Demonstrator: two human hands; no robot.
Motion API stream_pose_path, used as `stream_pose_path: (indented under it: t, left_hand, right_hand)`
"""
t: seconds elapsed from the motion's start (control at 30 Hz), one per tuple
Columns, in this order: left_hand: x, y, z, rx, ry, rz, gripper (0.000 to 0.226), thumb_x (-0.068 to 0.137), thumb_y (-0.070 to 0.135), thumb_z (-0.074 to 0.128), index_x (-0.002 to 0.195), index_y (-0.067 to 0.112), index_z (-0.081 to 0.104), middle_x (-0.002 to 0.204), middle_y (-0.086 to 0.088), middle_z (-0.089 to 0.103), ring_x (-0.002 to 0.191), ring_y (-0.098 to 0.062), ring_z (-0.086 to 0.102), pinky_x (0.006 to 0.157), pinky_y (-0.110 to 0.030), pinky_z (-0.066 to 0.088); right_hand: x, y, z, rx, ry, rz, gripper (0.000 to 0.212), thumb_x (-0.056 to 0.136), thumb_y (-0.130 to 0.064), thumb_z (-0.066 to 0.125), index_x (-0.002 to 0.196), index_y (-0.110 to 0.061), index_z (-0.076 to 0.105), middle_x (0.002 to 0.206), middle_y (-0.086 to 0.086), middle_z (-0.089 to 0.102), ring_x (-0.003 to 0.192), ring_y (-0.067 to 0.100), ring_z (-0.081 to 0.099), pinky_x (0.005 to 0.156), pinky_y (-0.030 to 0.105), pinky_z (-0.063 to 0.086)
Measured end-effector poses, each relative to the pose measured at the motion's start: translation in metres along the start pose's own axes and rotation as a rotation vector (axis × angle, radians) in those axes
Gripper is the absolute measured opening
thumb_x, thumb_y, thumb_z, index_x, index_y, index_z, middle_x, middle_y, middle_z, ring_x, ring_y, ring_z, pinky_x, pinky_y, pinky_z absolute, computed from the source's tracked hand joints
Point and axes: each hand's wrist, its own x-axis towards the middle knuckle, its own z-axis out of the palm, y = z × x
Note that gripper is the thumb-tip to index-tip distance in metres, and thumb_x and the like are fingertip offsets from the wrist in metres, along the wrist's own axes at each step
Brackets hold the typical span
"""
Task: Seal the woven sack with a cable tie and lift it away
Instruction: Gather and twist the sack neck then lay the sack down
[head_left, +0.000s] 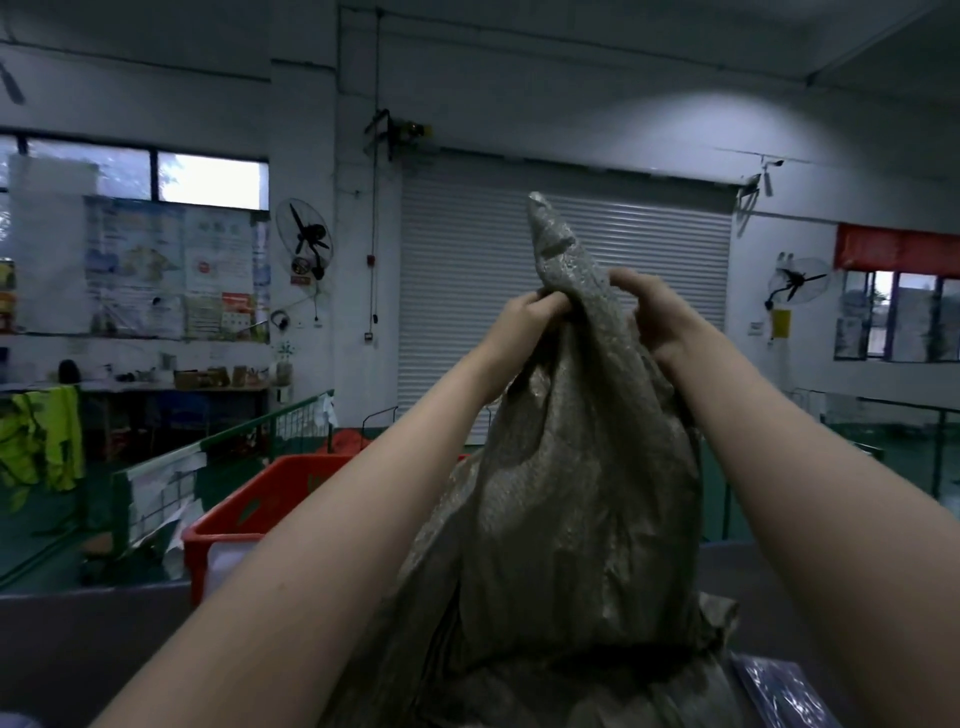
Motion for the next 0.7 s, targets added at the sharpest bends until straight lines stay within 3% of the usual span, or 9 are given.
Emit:
stream_pose_path:
  t: [0.03, 0.13, 0.27, 0.4, 0.47, 0.5, 0.57, 0.63, 0.7]
  left_hand:
    - [-0.001, -0.001, -0.002, 0.016, -0.017, -0.02, 0.032, 0.095, 0.019, 0.041, 0.115, 0.001, 0.058, 0.096, -0.006, 0.06, 0.07, -0.003, 0.06, 0.055, -0.012, 0.049]
    - [-0.001, -0.007, -0.008, 0.0, 0.027, -0.048, 0.038, 0.095, 0.023, 0.043, 0.127, 0.004, 0.053, 0.111, -0.01, 0.06, 0.081, -0.008, 0.057, 0.06, -0.012, 0.052]
    - [-0.003, -0.011, -0.012, -0.095, 0.082, -0.093, 0.036, 0.093, 0.024, 0.049, 0.123, 0.005, 0.052, 0.112, -0.012, 0.061, 0.096, -0.021, 0.058, 0.088, -0.036, 0.049]
    - [-0.008, -0.012, -0.02, -0.28, 0.086, -0.184, 0.031, 0.09, 0.036, 0.047, 0.109, 0.013, 0.056, 0.107, -0.013, 0.055, 0.082, -0.023, 0.056, 0.07, -0.029, 0.048]
    - [-0.004, -0.016, -0.022, -0.252, 0.073, -0.173, 0.038, 0.09, 0.043, 0.045, 0.107, 0.012, 0.059, 0.105, -0.014, 0.065, 0.075, -0.019, 0.063, 0.063, -0.023, 0.052]
    - [-0.004, -0.015, -0.021, -0.234, 0.046, -0.161, 0.037, 0.093, 0.042, 0.04, 0.101, 0.012, 0.061, 0.091, -0.009, 0.072, 0.067, -0.014, 0.067, 0.058, -0.018, 0.053]
    - [-0.004, -0.011, -0.015, -0.242, -0.037, -0.146, 0.041, 0.099, 0.036, 0.028, 0.096, 0.012, 0.061, 0.059, 0.003, 0.071, 0.05, -0.002, 0.067, 0.046, -0.011, 0.05]
    - [-0.006, -0.006, -0.009, -0.233, -0.085, -0.15, 0.041, 0.1, 0.035, 0.026, 0.097, 0.012, 0.06, 0.049, 0.006, 0.068, 0.044, 0.001, 0.064, 0.042, -0.011, 0.049]
    - [-0.007, -0.001, -0.01, -0.226, -0.077, -0.181, 0.031, 0.097, 0.031, 0.038, 0.082, 0.014, 0.06, 0.046, 0.005, 0.068, 0.042, -0.003, 0.065, 0.041, -0.012, 0.05]
  right_hand:
    - [0.001, -0.002, 0.003, -0.027, 0.018, -0.02, 0.052, 0.092, -0.032, 0.045, 0.048, -0.008, 0.056, 0.029, -0.001, 0.05, 0.021, 0.008, 0.044, 0.027, 0.013, 0.035]
    - [0.006, -0.005, 0.011, -0.135, 0.019, -0.038, 0.031, 0.092, -0.022, 0.047, 0.063, -0.014, 0.047, 0.028, -0.006, 0.047, 0.022, 0.003, 0.041, 0.026, 0.012, 0.033]
    - [0.008, -0.008, 0.016, -0.091, 0.029, -0.097, 0.031, 0.097, -0.022, 0.04, 0.07, -0.013, 0.051, 0.033, -0.005, 0.056, 0.027, 0.005, 0.053, 0.032, 0.013, 0.043]
    - [0.009, -0.012, 0.019, 0.202, 0.005, -0.24, 0.029, 0.1, -0.02, 0.033, 0.086, -0.01, 0.055, 0.061, 0.002, 0.069, 0.056, 0.012, 0.066, 0.054, 0.02, 0.056]
    - [0.011, -0.013, 0.02, 0.295, 0.029, -0.296, 0.026, 0.101, -0.018, 0.031, 0.089, -0.009, 0.053, 0.079, 0.006, 0.063, 0.071, 0.017, 0.061, 0.066, 0.027, 0.054]
    - [0.01, -0.013, 0.021, 0.308, 0.029, -0.316, 0.026, 0.101, -0.017, 0.03, 0.09, -0.009, 0.052, 0.081, 0.006, 0.06, 0.074, 0.017, 0.059, 0.07, 0.027, 0.053]
    - [0.008, -0.011, 0.023, 0.278, 0.017, -0.33, 0.028, 0.1, -0.013, 0.029, 0.087, -0.007, 0.053, 0.072, 0.006, 0.062, 0.066, 0.015, 0.061, 0.064, 0.025, 0.055]
    - [0.005, -0.007, 0.023, 0.237, -0.027, -0.317, 0.04, 0.097, -0.008, 0.026, 0.068, -0.006, 0.055, 0.046, 0.001, 0.061, 0.043, 0.01, 0.06, 0.045, 0.016, 0.05]
    - [0.002, -0.005, 0.022, 0.253, -0.071, -0.323, 0.063, 0.096, -0.01, 0.026, 0.042, -0.01, 0.058, 0.034, -0.003, 0.054, 0.031, 0.008, 0.055, 0.037, 0.011, 0.044]
